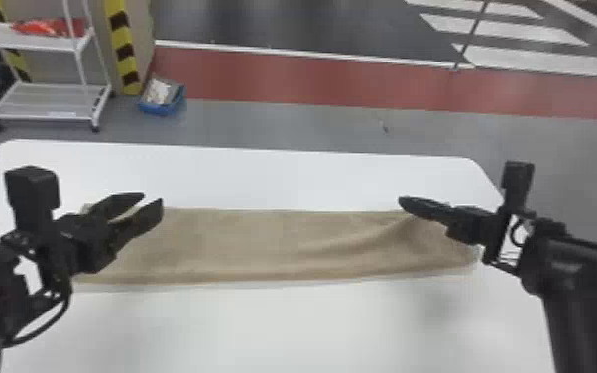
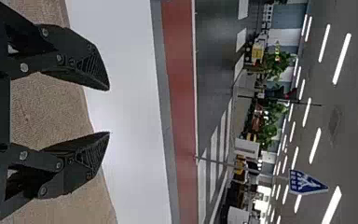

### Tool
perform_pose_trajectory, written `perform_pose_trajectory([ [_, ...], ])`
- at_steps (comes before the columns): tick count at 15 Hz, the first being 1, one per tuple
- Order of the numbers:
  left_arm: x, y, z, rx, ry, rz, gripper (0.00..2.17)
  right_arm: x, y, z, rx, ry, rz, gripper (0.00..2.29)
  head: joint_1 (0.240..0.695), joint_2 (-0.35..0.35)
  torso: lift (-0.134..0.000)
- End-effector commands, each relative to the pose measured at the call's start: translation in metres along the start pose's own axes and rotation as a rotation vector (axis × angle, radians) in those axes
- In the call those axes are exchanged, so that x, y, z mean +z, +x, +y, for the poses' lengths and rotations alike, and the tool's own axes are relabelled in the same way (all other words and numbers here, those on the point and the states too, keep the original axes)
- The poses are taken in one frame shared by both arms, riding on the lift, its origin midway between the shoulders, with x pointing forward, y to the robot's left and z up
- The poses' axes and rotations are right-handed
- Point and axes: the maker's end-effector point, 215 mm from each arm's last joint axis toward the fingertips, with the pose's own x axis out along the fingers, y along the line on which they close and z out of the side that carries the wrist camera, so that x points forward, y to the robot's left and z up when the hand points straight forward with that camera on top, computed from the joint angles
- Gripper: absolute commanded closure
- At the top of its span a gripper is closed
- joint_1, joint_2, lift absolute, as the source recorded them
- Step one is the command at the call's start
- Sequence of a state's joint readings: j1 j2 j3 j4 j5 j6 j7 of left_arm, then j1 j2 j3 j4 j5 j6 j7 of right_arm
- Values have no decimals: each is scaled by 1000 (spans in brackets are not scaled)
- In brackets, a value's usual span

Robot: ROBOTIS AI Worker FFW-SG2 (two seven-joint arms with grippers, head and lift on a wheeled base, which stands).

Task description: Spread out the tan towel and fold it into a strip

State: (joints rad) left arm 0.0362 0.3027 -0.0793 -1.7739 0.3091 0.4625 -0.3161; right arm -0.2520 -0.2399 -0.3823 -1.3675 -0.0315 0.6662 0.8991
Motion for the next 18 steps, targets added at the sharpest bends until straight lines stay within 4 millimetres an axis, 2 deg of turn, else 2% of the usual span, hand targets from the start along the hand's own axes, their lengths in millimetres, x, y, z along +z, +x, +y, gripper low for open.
perform_pose_trajectory([
  [1, -13, 4, -2, 1, 7, 44, 1659, -13, 1, 1, -2, 6, 22, 1771, 695, -165, -124],
  [2, -18, 3, -6, -8, 2, 60, 1659, -11, -6, 1, -7, -5, 13, 1757, 695, -163, -124],
  [3, -20, 1, -9, -13, 4, 62, 1656, -6, -16, -2, -20, -20, 0, 1484, 695, -164, -124],
  [4, -20, -2, -12, -18, 4, 62, 1656, -1, -25, -3, -34, -46, -6, 1055, 695, -167, -124],
  [6, -18, -7, -24, -38, 1, 54, 1656, -7, -55, -25, -123, -87, 10, 606, 695, -187, -124],
  [8, -18, -7, -44, -77, -22, 48, 1649, -26, -88, -55, -205, -83, 48, 596, 695, -220, -124],
  [9, -26, -5, -60, -106, -42, 68, 1642, -36, -103, -70, -249, -89, 70, 572, 695, -243, -124],
  [10, -30, -2, -76, -132, -45, 73, 1639, -38, -111, -79, -268, -85, 71, 572, 695, -265, -124],
  [11, -35, 2, -95, -155, -46, 81, 1619, -46, -117, -88, -283, -75, 87, 572, 695, -317, -124],
  [13, -35, 8, -117, -184, -44, 80, 1588, -54, -119, -94, -288, -68, 100, 576, 695, -350, -124],
  [15, -30, 13, -119, -176, -30, 74, 1588, -55, -116, -97, -287, -55, 99, 576, 695, -350, -124],
  [18, -47, 21, -115, -158, -9, 110, 1588, -54, -109, -96, -277, -46, 96, 579, 695, -350, -124],
])
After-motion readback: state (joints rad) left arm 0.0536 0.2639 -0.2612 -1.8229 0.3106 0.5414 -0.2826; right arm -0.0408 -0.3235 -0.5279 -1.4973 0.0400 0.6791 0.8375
